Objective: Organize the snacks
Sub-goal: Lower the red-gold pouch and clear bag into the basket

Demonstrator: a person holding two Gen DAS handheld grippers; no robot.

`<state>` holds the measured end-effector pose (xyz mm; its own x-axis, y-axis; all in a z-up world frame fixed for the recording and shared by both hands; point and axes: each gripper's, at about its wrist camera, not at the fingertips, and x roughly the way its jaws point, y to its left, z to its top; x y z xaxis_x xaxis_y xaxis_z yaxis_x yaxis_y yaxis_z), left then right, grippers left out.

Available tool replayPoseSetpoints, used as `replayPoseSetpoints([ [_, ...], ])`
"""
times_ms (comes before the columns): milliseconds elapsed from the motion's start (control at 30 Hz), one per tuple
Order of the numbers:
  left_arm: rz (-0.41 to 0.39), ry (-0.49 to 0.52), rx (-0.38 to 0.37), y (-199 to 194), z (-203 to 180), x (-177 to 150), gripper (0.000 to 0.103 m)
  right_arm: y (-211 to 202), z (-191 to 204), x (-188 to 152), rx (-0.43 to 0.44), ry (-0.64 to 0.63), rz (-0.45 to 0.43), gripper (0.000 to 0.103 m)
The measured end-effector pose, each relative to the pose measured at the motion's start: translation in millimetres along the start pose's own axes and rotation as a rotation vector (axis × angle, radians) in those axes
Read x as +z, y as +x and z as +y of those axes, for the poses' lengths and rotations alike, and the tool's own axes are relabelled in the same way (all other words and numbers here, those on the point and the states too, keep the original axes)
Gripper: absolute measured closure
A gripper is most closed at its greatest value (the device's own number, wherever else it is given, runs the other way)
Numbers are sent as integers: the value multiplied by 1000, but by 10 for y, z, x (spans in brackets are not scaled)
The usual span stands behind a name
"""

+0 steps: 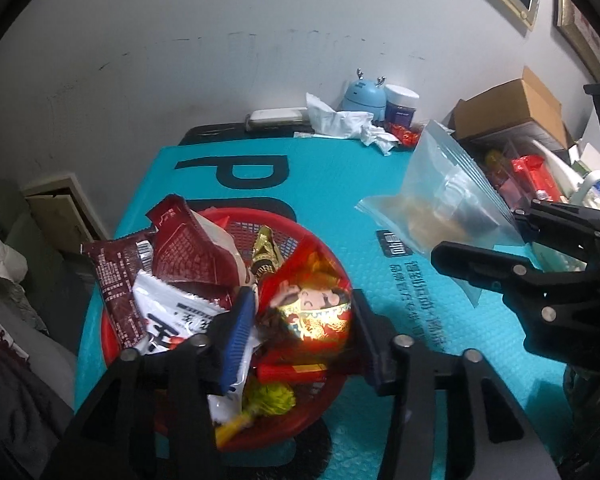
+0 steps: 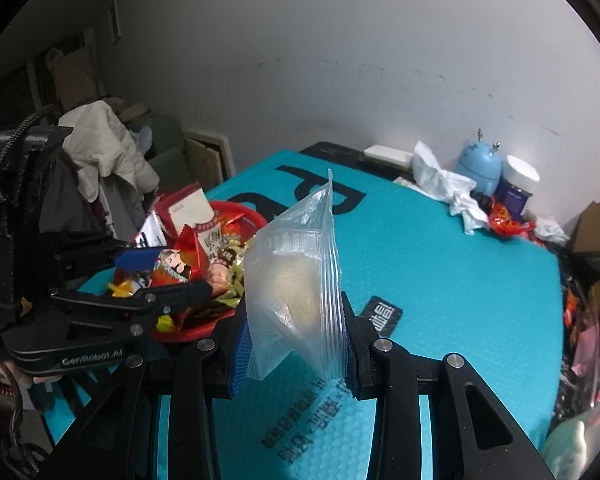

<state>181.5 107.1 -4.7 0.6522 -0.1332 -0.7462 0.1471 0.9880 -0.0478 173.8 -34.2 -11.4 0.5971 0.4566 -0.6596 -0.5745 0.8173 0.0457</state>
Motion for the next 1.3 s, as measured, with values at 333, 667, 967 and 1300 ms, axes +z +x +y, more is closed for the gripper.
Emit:
replayPoseSetpoints([
  [333,-18,-35,15,-51,36,34,39,109,-42,47,6,-8,19,66],
  [667,-92,-84,69,-392,230,62,38,224,133,251,58,-31,15,66],
  [967,-99,-142,107,-457,500,-23,38,575,328,382,83,-27,74,66],
  [1300,-75,-160,96,-385,603,-97,39,780,446,363,115,-37,138,52],
])
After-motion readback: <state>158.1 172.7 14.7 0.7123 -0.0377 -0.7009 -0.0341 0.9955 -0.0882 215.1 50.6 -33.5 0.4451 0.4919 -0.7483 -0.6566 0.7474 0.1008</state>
